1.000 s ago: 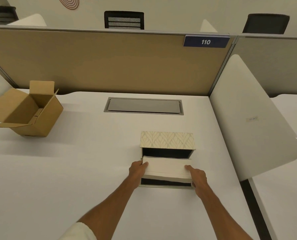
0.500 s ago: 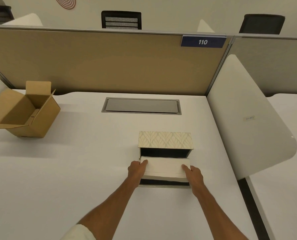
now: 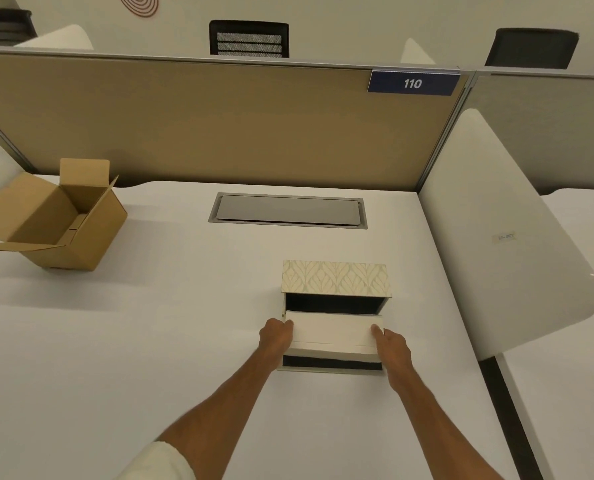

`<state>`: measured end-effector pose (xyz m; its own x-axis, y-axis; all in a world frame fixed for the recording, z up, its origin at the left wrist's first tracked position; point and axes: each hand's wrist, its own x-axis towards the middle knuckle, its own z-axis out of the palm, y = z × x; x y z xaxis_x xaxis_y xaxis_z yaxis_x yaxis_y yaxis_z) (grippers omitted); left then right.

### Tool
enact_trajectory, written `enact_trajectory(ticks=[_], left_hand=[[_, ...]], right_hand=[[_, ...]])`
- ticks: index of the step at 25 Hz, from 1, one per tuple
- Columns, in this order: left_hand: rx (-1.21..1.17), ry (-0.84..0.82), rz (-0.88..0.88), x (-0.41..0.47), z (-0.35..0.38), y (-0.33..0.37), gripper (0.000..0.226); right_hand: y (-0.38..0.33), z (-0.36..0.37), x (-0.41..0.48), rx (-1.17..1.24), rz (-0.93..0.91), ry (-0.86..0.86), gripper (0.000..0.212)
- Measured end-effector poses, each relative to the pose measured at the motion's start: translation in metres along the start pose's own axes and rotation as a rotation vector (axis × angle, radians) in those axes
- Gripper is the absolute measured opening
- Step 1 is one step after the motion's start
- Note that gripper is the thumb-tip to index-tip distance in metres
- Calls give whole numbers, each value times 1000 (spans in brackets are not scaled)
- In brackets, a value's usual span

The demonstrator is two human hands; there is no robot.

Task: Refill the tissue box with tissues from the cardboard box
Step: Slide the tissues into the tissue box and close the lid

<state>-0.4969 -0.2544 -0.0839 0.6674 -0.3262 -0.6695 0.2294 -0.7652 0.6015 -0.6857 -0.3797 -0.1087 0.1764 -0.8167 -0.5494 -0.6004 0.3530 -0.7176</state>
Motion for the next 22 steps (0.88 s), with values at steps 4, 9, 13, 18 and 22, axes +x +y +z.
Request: enact_trajectory(ticks=[4, 9, 13, 18, 22], left_hand=[[21, -6, -12, -1, -1, -1, 39], [16, -3, -13, -2, 1, -1, 37], [32, 4, 15, -5, 1, -1, 37], [26, -34, 12, -9, -3, 0, 40], [-12, -63, 2, -8, -9, 0, 45]], right_hand=[[-3, 0, -2, -3, 26, -13, 46], [-7, -2, -4, -17, 40, -28, 45], [-10, -3, -7, -39, 36, -29, 44], [-10, -5, -7, -32, 40, -50, 45], [-14, -13, -6, 58, 57, -20, 52]])
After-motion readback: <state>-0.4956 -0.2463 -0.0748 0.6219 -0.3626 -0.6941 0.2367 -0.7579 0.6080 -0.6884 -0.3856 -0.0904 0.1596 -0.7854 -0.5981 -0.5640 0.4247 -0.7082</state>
